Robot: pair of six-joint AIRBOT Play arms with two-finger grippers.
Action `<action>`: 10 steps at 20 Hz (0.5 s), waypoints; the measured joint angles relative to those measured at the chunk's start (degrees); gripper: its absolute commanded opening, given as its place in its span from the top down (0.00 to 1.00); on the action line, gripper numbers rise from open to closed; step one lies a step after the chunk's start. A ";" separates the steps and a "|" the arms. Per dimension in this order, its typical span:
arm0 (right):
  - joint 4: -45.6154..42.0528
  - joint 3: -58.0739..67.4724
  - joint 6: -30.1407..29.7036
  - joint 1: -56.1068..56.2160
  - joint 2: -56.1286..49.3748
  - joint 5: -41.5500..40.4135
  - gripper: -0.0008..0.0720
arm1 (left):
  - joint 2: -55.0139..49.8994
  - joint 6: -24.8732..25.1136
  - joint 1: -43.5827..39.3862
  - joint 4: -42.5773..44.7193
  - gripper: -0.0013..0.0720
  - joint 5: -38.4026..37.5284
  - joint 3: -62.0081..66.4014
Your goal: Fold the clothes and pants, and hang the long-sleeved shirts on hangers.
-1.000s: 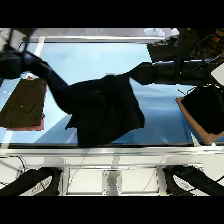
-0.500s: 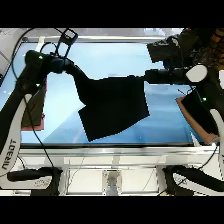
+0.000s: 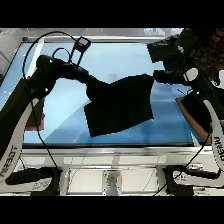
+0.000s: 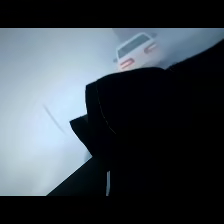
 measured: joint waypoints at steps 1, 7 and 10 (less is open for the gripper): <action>0.02 0.00 -0.70 -0.76 -0.11 1.25 0.98 | 1.79 -1.07 -1.20 0.20 0.98 1.27 -1.81; 0.11 -0.50 -4.72 -2.60 -0.50 14.45 0.98 | 13.44 -7.39 -4.92 2.49 0.97 5.18 -16.52; -0.50 -2.69 -5.22 -2.93 -0.20 20.59 0.98 | 19.26 -10.08 -6.71 1.22 0.98 6.08 -24.00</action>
